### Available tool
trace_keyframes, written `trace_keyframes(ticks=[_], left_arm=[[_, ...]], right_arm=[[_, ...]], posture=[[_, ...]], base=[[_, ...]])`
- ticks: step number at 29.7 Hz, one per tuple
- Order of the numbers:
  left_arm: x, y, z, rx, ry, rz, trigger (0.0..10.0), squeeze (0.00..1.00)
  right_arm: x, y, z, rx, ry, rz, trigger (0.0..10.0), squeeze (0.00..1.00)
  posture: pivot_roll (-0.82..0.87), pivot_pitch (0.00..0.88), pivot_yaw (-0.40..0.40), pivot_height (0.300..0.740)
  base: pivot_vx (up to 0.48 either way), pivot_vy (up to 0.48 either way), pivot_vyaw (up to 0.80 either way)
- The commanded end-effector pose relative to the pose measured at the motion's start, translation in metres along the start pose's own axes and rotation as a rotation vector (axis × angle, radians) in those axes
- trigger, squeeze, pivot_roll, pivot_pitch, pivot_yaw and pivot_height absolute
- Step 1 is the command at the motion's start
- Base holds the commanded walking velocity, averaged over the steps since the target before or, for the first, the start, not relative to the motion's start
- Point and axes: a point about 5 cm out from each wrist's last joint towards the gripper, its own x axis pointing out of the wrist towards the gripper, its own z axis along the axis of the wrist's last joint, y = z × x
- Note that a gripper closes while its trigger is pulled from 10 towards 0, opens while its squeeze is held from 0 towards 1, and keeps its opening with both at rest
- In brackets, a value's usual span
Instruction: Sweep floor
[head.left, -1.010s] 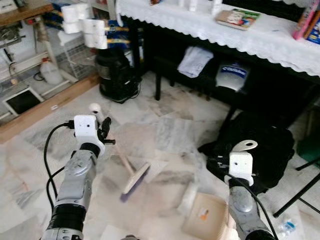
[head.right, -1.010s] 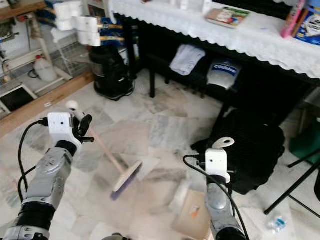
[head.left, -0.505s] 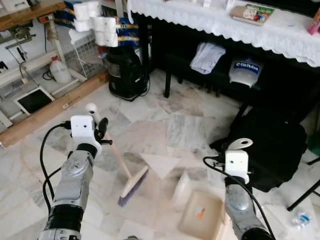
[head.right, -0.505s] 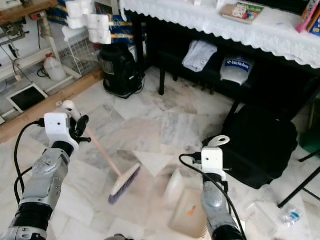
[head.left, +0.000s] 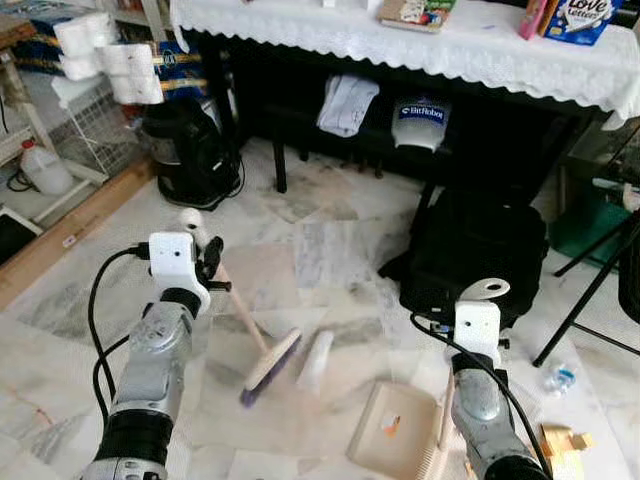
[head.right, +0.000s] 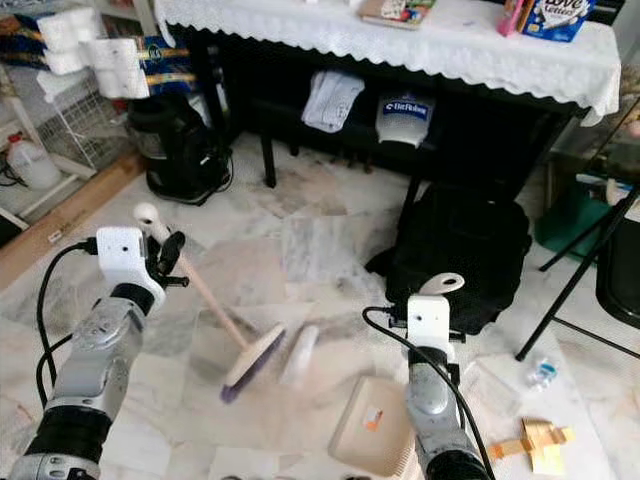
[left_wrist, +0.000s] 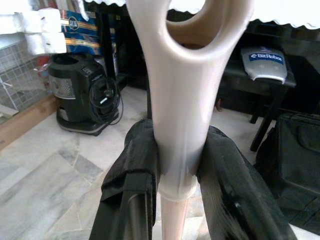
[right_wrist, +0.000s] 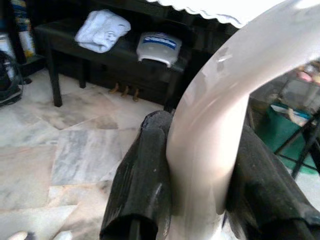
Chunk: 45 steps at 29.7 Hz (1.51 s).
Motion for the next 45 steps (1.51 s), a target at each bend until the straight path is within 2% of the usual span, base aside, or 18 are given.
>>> trace_keyframes(ticks=[1,10,16,37,45], left_arm=[[-0.001,0.007,0.008,0.035,-0.044,0.029,10.0,0.00],[0.000,0.012,0.007,0.052,-0.033,0.067,10.0,0.00],[0.000,0.012,0.007,0.055,-0.035,0.072,10.0,0.00],[-0.003,0.014,0.005,0.054,-0.034,0.081,10.0,0.00],[-0.003,0.018,0.004,0.071,-0.026,0.097,10.0,0.00]], right_arm=[[-0.001,0.001,-0.001,-0.013,-0.002,0.011,10.0,0.00],[0.000,0.002,0.001,-0.008,-0.010,0.015,10.0,0.00],[0.002,0.003,0.003,-0.007,-0.011,0.025,10.0,0.00],[0.000,0.004,0.003,-0.007,-0.032,0.047,10.0,0.00],[-0.001,0.006,0.003,0.000,-0.030,0.064,10.0,0.00]], posture=[[0.05,0.108,0.033,0.740],[0.05,0.101,0.031,0.740],[0.05,0.102,0.029,0.740],[0.04,0.120,0.022,0.740],[0.04,0.124,0.021,0.740]], base=[[0.000,0.000,0.00],[0.000,0.000,0.00],[0.336,0.000,-0.69],[0.371,0.000,0.00],[0.000,0.000,0.00]])
